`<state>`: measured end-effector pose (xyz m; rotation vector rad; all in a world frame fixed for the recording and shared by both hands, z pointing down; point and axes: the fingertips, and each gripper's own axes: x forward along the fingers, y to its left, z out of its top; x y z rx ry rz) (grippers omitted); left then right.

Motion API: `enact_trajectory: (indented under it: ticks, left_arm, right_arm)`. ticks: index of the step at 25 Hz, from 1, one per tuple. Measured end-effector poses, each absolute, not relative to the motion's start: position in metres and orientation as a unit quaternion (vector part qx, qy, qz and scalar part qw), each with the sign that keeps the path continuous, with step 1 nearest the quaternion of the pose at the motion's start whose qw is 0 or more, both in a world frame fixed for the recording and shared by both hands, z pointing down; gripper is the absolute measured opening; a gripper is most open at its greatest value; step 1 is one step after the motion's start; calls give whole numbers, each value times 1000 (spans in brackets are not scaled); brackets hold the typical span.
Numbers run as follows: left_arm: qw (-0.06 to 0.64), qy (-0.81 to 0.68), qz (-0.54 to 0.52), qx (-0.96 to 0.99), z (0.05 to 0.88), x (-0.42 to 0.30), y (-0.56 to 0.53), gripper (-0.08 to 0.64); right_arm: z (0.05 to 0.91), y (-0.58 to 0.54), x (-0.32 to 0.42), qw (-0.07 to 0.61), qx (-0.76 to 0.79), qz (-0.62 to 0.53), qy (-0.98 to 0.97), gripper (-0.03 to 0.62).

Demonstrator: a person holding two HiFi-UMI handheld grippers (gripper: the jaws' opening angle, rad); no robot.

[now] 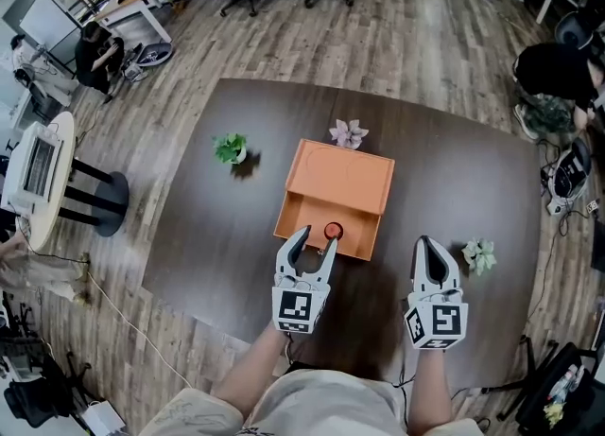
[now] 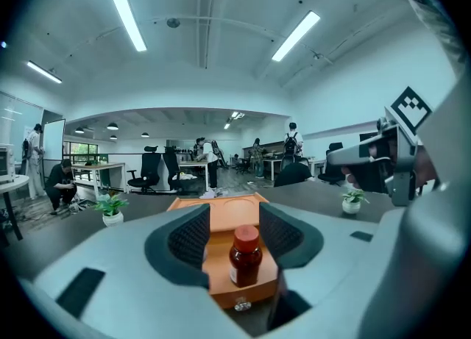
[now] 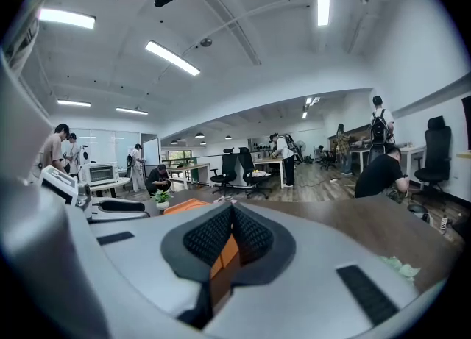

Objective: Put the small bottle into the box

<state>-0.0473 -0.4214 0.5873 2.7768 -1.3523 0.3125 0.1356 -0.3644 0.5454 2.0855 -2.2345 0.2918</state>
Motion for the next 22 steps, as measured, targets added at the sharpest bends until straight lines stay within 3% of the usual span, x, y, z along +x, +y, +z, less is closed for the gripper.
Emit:
enact_trajectory:
  ticks: [22]
  left_arm:
    - [-10, -533, 36, 845, 498, -176, -338, 192]
  right_arm:
    - [459, -287, 91, 20, 663, 2, -748, 2]
